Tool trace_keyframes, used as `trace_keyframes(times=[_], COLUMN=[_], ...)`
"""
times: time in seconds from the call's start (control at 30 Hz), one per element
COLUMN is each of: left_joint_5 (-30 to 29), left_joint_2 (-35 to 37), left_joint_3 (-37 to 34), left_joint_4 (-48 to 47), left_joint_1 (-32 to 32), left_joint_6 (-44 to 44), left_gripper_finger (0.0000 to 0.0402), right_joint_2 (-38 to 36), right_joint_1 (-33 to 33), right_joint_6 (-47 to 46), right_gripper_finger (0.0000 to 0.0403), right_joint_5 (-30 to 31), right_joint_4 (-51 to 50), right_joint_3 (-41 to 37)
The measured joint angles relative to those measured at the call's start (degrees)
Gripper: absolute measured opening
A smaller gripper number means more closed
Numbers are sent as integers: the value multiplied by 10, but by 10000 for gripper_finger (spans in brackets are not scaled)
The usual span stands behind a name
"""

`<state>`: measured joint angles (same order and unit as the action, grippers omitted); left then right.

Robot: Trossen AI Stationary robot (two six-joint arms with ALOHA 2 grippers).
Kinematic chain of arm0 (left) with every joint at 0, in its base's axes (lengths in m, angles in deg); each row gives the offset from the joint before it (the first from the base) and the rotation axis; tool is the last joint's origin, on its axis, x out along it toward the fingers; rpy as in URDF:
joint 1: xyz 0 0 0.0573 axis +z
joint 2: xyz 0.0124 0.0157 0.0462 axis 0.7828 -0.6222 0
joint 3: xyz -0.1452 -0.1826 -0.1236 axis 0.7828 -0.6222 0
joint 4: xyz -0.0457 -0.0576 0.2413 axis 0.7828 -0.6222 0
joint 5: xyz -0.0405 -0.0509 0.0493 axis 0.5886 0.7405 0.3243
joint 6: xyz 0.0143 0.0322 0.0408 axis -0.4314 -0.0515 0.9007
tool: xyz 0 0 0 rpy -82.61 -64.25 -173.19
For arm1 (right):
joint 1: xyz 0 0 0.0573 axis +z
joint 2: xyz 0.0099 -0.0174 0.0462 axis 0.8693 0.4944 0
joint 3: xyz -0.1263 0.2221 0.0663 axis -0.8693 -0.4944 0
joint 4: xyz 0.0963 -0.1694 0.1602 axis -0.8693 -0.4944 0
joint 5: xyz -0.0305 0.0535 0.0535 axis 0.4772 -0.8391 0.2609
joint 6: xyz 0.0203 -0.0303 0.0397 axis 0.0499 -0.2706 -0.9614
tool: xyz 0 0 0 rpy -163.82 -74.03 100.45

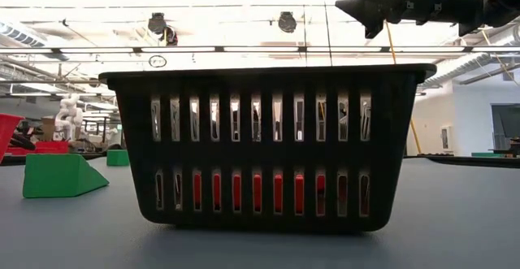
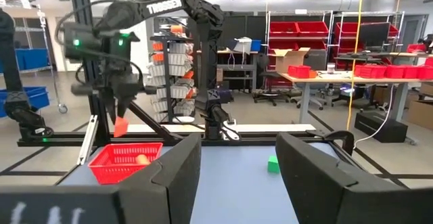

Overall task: Sort & place blocks by color
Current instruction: Put the orange block into the red bin, then put the green block into the blue bin

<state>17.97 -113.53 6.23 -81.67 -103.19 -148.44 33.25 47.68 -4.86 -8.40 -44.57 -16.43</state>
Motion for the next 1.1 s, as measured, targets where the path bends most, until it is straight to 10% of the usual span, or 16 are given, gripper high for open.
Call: trace_keyframes(times=[0.6, 1.1], left_joint_5=[29, 30], left_joint_2=[-18, -16], left_joint_3=[-87, -87], left_joint_4=[110, 94], left_joint_1=[17, 44], left_joint_6=[25, 56], left_gripper_finger=[49, 215], right_joint_2=[0, 0], right_joint_1=[0, 0], right_joint_6=[-9, -9], right_gripper_finger=[187, 187], right_joint_5=[0, 0], right_joint_4=[-6, -6], right_joint_3=[0, 0])
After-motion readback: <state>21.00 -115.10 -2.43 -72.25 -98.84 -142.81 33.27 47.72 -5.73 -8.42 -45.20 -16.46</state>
